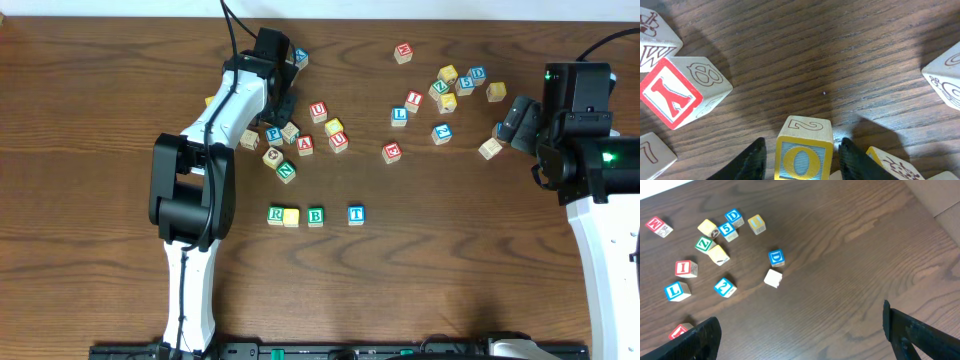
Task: Spell out ROBOT
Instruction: 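Lower the left gripper and close on the yellow O block, then lift the O block and carry it toward the R O B T row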
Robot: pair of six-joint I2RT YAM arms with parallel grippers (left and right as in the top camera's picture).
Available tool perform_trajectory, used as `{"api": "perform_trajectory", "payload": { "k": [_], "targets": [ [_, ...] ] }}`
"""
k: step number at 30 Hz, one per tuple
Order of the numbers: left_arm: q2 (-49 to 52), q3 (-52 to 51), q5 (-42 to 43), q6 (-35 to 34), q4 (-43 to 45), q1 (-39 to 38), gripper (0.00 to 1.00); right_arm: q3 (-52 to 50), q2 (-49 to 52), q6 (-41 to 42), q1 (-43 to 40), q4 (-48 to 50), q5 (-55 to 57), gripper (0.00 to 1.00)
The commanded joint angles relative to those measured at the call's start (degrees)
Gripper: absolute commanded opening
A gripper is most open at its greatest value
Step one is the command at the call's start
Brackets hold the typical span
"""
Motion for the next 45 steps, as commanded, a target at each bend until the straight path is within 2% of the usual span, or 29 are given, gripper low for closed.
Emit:
{"api": "perform_trajectory", "payload": {
  "k": [1, 33, 36, 45],
  "targets": [
    [0.3, 0.4, -0.3, 0.3, 0.1, 0.4, 0.41, 0.9, -0.1, -0.5, -0.2, 0.0, 0.8, 0.99],
    [0.3, -3.0, -0.3, 0.3, 2.7, 0.4, 0.42, 0.9, -0.1, -0.5, -0.2, 0.0, 0.8, 0.99],
    [0.3, -3.0, -0.3, 0.4, 3.1, 0.4, 0.35, 0.9, -0.1, -0.5, -0.2, 0.0, 0.8, 0.99],
    [0.3, -2.9, -0.3, 0.3, 3.8, 0.4, 0.35, 0.9, -0.1, -0.5, -0.2, 0.0, 0.8, 0.99]
  ]
}}
